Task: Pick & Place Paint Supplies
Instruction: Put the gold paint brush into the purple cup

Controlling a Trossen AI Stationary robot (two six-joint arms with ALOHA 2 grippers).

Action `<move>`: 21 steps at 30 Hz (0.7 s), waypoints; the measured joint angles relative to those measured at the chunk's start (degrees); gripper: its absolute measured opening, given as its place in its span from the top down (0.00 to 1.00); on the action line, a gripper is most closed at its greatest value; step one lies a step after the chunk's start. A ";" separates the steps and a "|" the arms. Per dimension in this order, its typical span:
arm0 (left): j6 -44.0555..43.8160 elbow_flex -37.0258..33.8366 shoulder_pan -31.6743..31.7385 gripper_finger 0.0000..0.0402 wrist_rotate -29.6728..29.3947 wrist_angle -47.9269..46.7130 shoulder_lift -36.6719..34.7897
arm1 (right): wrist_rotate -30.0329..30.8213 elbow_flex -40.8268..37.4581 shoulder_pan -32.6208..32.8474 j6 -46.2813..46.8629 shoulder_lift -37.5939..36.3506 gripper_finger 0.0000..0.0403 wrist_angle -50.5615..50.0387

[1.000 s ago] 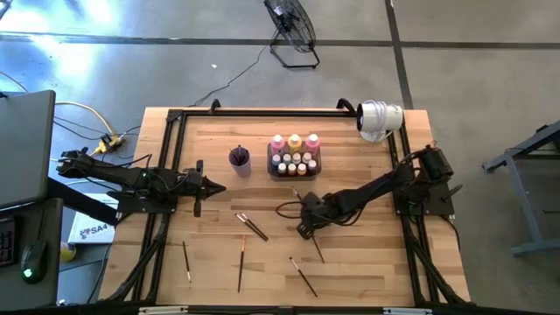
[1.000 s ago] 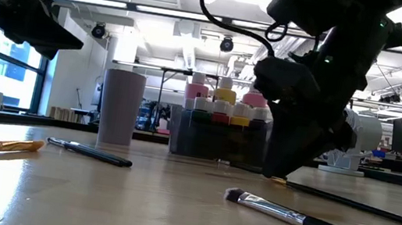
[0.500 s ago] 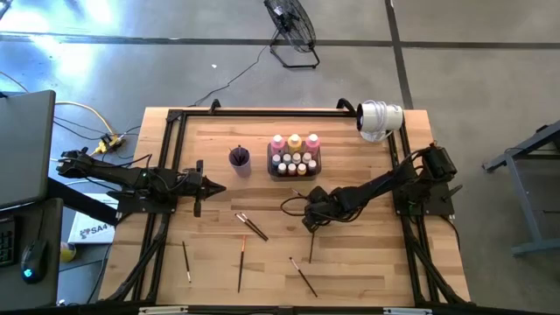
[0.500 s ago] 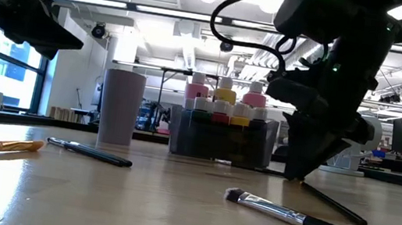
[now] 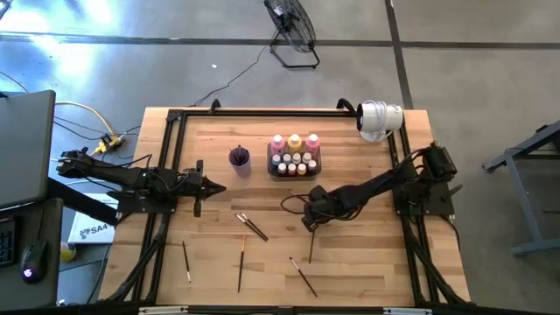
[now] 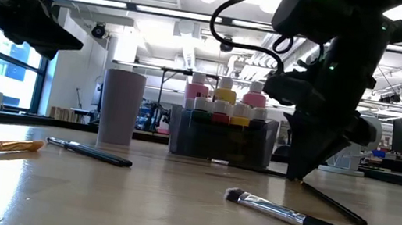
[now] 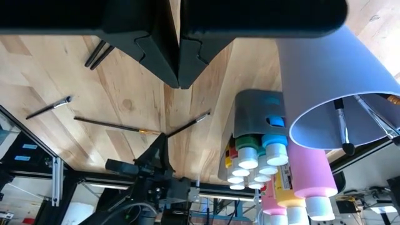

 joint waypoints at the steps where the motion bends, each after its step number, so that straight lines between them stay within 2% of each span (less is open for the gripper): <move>1: 0.00 0.00 -0.01 1.00 0.00 0.01 0.02 | 0.78 -0.08 0.01 -0.17 -0.35 0.97 -0.28; 6: -0.02 0.00 -0.01 1.00 0.00 0.02 0.00 | 3.66 -0.32 0.01 -2.53 -3.23 0.99 -0.69; 11: -0.15 0.00 0.00 1.00 0.00 0.02 0.02 | 3.95 -0.16 0.06 -2.23 -7.54 0.99 0.53; 16: -0.15 0.00 0.01 1.00 0.00 0.02 0.02 | 3.44 -0.06 0.64 4.95 -10.81 0.99 -2.21; 21: -0.16 0.00 -0.01 1.00 0.00 0.02 0.02 | 1.11 -0.05 2.68 19.18 -11.49 0.99 -16.64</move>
